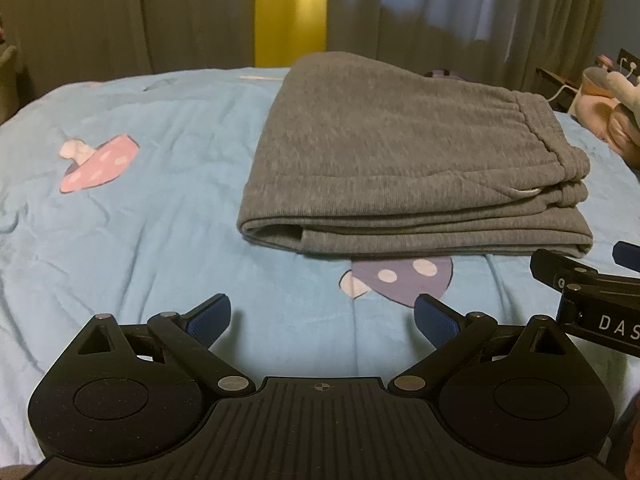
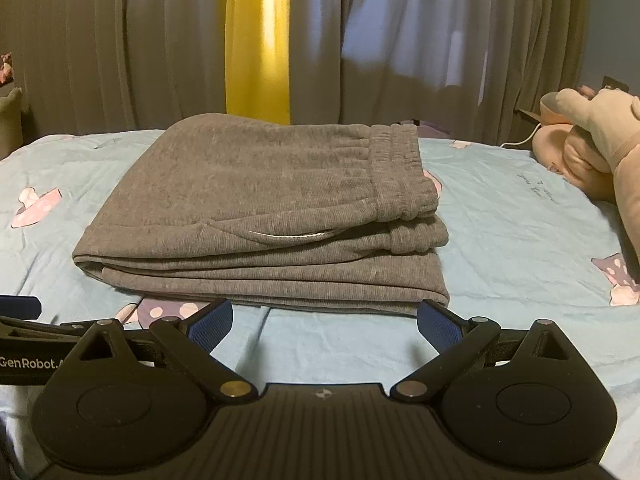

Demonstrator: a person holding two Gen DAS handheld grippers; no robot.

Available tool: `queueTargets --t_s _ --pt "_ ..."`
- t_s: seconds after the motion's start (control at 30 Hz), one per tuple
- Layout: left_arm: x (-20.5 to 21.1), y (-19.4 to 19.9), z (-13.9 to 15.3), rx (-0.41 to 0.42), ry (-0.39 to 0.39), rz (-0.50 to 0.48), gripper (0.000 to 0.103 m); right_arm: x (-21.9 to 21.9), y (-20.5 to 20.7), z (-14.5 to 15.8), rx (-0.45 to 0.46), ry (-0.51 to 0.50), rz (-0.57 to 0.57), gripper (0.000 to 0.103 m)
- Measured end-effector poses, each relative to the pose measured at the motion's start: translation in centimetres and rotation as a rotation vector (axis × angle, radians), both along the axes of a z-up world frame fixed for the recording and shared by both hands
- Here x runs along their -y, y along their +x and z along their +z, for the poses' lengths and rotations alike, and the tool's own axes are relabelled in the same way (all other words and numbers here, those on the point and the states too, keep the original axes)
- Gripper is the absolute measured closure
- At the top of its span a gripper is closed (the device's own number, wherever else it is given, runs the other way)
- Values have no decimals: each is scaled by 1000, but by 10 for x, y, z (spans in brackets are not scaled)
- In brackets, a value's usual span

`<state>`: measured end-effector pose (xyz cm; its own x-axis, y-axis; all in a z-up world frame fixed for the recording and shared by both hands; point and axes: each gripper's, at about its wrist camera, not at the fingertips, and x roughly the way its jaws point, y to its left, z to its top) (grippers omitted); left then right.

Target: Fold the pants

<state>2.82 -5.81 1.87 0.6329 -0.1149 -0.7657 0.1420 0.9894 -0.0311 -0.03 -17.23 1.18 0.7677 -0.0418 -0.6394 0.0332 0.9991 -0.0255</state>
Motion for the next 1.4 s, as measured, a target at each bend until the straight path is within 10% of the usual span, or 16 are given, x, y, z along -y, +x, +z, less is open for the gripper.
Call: queueTargets --t_s 1.4 --pt "2 -3 -3 -15 -6 -7 2 3 -2 -1 -5 13 -6 4"
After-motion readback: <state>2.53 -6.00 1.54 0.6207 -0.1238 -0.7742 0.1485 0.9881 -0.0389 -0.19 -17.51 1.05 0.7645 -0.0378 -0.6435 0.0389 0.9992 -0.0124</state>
